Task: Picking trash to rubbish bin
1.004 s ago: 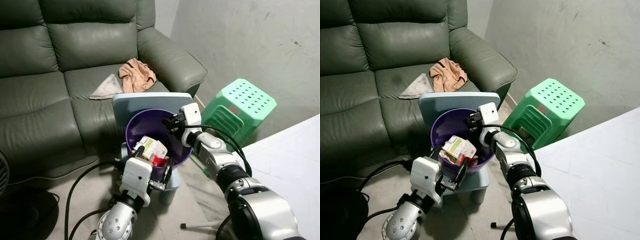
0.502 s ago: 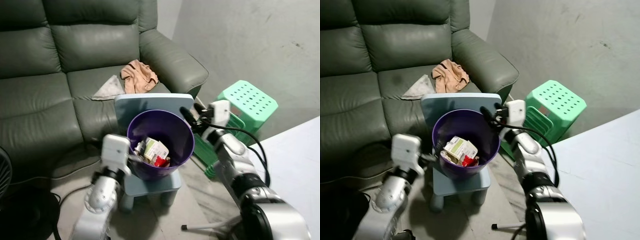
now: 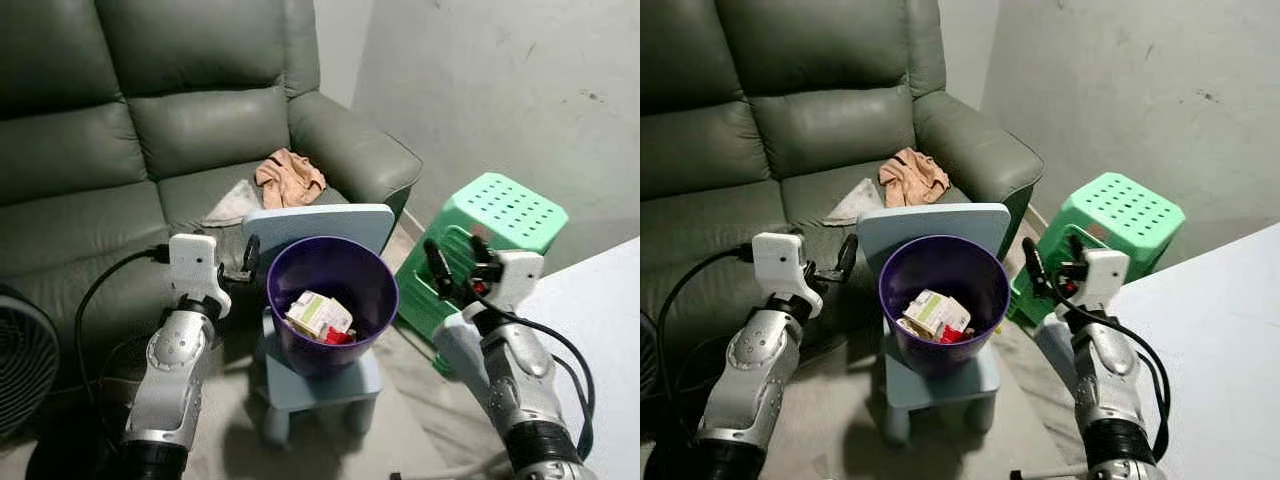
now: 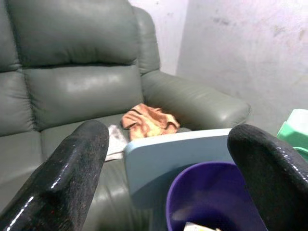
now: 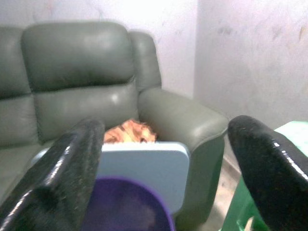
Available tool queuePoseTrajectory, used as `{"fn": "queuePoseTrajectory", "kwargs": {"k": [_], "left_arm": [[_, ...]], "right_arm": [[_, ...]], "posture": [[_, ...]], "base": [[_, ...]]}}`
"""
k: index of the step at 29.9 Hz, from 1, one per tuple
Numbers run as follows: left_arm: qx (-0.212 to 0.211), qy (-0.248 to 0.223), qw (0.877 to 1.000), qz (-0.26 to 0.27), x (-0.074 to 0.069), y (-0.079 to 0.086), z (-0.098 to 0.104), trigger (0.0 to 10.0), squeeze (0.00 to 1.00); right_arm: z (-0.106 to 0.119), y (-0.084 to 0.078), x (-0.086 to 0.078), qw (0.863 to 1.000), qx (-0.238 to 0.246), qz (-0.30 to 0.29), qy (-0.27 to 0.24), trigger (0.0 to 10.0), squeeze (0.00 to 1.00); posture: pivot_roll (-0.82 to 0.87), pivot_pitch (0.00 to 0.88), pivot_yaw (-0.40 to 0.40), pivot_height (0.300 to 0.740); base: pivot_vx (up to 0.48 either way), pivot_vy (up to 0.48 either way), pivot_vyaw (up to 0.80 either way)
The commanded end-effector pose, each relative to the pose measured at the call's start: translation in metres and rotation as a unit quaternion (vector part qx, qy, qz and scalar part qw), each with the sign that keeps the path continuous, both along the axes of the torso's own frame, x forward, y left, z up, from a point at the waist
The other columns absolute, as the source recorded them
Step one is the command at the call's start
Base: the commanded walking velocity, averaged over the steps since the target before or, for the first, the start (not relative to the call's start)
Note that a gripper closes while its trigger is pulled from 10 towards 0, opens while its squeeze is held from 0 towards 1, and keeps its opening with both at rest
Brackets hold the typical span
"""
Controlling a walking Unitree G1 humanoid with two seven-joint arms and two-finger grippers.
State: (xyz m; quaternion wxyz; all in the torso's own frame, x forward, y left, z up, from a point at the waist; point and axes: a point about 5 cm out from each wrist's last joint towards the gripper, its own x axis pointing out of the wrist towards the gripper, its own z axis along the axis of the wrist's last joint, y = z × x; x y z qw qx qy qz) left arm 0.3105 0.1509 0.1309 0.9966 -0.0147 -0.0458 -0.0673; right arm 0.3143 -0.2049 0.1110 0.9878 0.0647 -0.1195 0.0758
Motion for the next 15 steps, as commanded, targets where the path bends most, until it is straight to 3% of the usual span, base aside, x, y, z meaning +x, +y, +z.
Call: {"fn": "queuePoseTrajectory", "kwargs": {"k": [1,6,11,15], "left_arm": [[-0.016,-0.007,1.0,-0.003,0.005,0.004,0.003,10.0,0.0],[-0.021,-0.007,1.0,0.008,0.008,0.016,0.001,10.0,0.0],[-0.016,-0.012,1.0,0.018,0.012,0.024,0.002,10.0,0.0],[-0.018,-0.017,0.999,0.02,0.018,0.027,0.005,10.0,0.0]], "right_arm": [[0.005,-0.007,-0.008,0.999,0.011,-0.028,-0.013,10.0,0.0],[0.004,-0.01,-0.02,0.998,0.008,-0.06,-0.013,10.0,0.0],[-0.001,-0.008,-0.022,0.997,0.004,-0.07,0.02,10.0,0.0],[-0.002,-0.007,-0.023,0.996,0.0,-0.078,0.034,10.0,0.0]], "posture": [[0.0,0.0,-0.071,0.74],[-0.02,0.0,-0.063,0.74],[-0.03,0.0,-0.058,0.74],[-0.03,0.0,-0.054,0.74]], "base": [[0.0,0.0,0.0],[0.0,0.0,0.0],[0.0,0.0,0.0],[0.0,0.0,-0.75]]}}
